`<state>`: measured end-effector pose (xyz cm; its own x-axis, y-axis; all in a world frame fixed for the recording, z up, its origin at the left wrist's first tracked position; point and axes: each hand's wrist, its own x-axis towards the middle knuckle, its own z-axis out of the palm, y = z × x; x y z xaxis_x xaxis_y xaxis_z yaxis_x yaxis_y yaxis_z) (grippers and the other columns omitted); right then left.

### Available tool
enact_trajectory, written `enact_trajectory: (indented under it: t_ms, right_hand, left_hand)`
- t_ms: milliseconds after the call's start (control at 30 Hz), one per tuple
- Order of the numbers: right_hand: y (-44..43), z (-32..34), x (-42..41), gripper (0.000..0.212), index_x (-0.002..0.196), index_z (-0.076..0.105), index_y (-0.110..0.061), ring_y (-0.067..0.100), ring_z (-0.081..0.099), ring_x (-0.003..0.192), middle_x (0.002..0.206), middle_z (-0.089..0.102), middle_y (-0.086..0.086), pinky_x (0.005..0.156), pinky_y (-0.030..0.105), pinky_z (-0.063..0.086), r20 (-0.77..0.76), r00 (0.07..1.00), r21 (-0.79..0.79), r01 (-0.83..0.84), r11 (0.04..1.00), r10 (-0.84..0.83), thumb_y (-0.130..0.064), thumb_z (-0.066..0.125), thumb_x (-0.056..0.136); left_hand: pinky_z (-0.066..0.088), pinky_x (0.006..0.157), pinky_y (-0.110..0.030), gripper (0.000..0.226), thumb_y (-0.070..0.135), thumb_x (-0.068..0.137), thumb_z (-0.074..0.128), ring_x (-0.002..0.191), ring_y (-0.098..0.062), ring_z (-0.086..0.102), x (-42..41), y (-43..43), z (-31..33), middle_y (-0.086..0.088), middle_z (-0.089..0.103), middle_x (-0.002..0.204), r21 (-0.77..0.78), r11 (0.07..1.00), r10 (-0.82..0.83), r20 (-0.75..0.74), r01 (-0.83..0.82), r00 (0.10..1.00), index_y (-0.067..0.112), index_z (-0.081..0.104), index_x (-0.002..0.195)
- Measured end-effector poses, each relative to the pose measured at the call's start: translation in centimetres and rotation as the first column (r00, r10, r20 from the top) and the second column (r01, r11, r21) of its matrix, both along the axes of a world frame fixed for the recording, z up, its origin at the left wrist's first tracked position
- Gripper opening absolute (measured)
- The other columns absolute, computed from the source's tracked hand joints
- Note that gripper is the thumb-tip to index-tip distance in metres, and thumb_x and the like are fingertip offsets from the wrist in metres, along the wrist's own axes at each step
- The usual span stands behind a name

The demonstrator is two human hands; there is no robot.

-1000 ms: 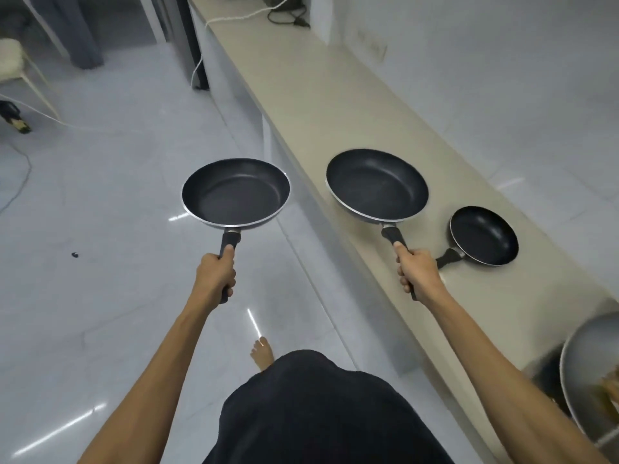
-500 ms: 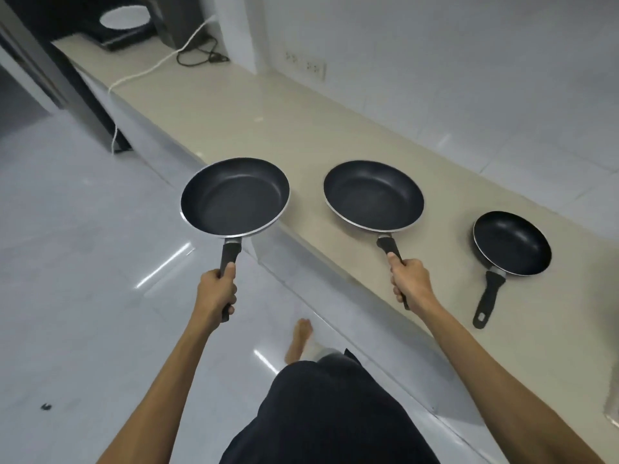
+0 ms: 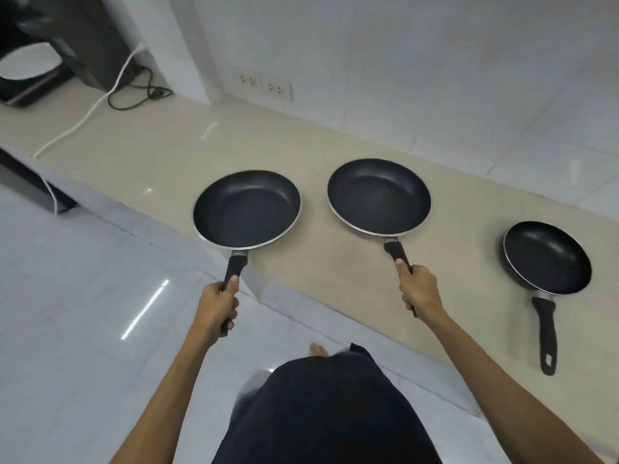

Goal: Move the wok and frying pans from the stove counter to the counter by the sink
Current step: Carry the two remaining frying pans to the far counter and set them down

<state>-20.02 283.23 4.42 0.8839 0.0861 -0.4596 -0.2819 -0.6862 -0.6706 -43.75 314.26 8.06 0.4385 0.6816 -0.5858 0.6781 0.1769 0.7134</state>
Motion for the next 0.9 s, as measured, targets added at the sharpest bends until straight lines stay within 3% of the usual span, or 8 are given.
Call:
enact_trajectory:
  t_ms: [200,600,900]
  right_hand:
    - [1.9,-0.6,0.4,0.051,0.074,0.051,-0.009,0.024,0.052,0.038,0.064,0.060,0.012,0.031,0.022,0.034,0.003,0.998,-0.055,0.068,0.996,-0.068,-0.050,0.044,0.102]
    - [9.2,-1.3,1.2,0.052,0.074,0.052,-0.008,0.019,0.050,0.032,0.062,0.061,0.011,0.029,0.020,0.032,0.007,0.959,-0.088,0.283,0.955,-0.284,-0.051,0.045,0.102]
    - [16.0,-2.7,-1.1,0.050,0.080,0.054,-0.007,0.022,0.049,0.039,0.063,0.057,0.009,0.030,0.019,0.033,-0.015,0.890,-0.051,0.455,0.889,-0.456,-0.051,0.045,0.103]
  left_hand:
    - [0.028,0.037,-0.020,0.037,0.045,0.102,0.049,0.036,-0.013,0.034,3.9,5.4,-0.1,-0.002,0.043,0.058,-0.011,0.999,-0.053,0.022,0.053,0.998,0.011,0.056,0.088]
    - [0.025,0.039,-0.020,0.037,0.041,0.103,0.048,0.034,-0.012,0.033,12.2,18.0,-0.6,0.001,0.041,0.056,-0.020,0.966,-0.258,0.040,0.259,0.965,0.007,0.058,0.096]
    - [0.026,0.039,-0.020,0.043,0.043,0.102,0.049,0.035,-0.012,0.033,17.1,26.1,-1.1,0.001,0.041,0.057,-0.039,0.916,-0.397,0.028,0.398,0.917,0.001,0.058,0.103]
